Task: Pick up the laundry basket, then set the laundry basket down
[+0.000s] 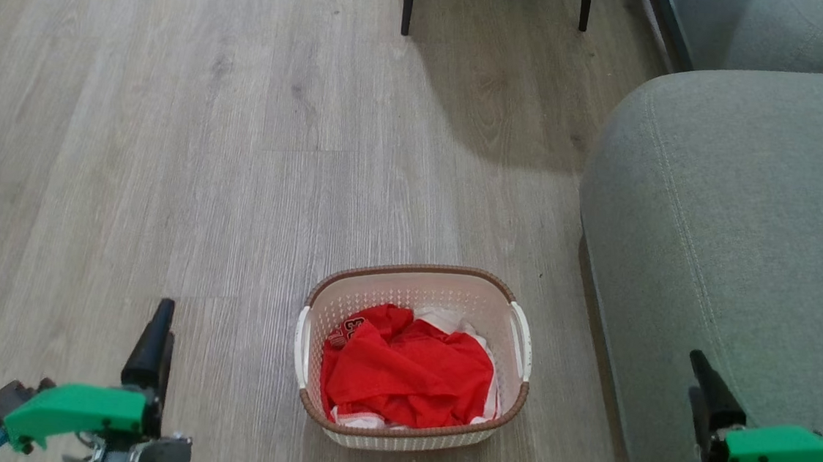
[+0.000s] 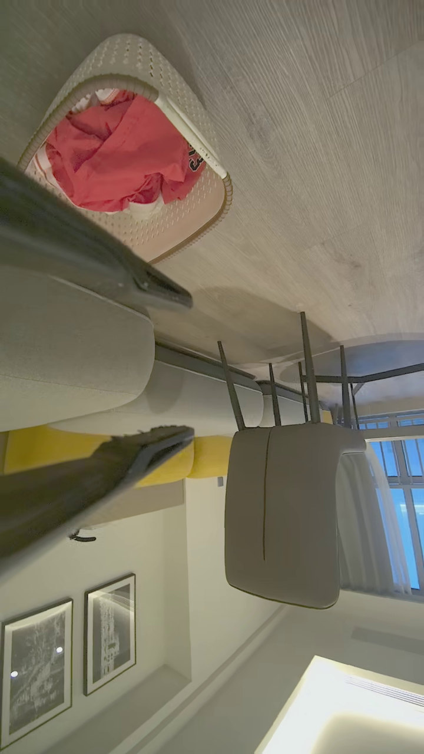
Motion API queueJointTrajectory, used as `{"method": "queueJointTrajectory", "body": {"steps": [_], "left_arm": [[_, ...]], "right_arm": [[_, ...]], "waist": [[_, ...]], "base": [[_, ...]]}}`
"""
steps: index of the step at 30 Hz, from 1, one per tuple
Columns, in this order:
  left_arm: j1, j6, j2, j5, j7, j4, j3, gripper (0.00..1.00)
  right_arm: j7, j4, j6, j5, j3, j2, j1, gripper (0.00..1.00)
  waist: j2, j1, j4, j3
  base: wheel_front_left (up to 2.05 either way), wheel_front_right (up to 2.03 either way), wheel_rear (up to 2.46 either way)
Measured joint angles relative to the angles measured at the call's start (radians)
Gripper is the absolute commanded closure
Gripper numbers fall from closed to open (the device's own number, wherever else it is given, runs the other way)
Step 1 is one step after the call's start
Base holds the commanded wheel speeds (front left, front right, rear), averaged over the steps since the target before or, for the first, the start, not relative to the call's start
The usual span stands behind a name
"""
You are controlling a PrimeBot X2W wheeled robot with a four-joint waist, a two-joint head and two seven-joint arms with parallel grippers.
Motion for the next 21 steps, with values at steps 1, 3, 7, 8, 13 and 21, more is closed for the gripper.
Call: {"method": "queueJointTrajectory", "body": {"steps": [1, 3, 7, 8, 13, 21], "left_arm": [[0.000, 0.001, 0.000, 0.015, 0.000, -0.003, -0.004, 0.00], [0.000, 0.008, 0.000, 0.043, -0.002, -0.013, -0.016, 0.00], [0.000, 0.016, 0.000, 0.093, -0.011, -0.028, -0.020, 0.00], [0.000, 0.017, 0.000, 0.110, -0.018, -0.029, -0.023, 0.00], [0.000, 0.025, 0.000, 0.214, -0.031, -0.049, -0.044, 0.00], [0.000, 0.035, 0.000, 0.362, -0.053, -0.067, -0.068, 0.00]], "right_arm": [[-0.004, -0.006, 0.000, -0.014, 0.001, 0.000, 0.000, 0.00], [-0.008, -0.017, 0.000, -0.045, 0.004, 0.000, 0.000, 0.00], [-0.015, -0.030, 0.000, -0.092, 0.009, 0.000, 0.000, 0.00], [-0.021, -0.035, 0.000, -0.113, 0.012, 0.000, 0.000, 0.00], [-0.031, -0.053, 0.000, -0.186, 0.024, 0.000, 0.002, 0.00], [-0.057, -0.076, 0.000, -0.294, 0.043, 0.000, 0.003, 0.00]], "waist": [[0.0000, 0.0000, 0.000, 0.000], [0.0000, 0.0000, 0.001, -0.001], [0.0000, 0.0000, 0.001, -0.002], [0.0000, 0.0000, 0.002, -0.002], [0.0000, 0.0000, 0.003, -0.003], [0.0000, 0.0000, 0.005, -0.004]], "base": [[0.00, 0.00, 0.00], [0.00, 0.00, 0.00], [0.00, 0.00, 0.00], [0.00, 0.00, 0.00], [0.00, 0.00, 0.00], [0.00, 0.00, 0.00]]}}
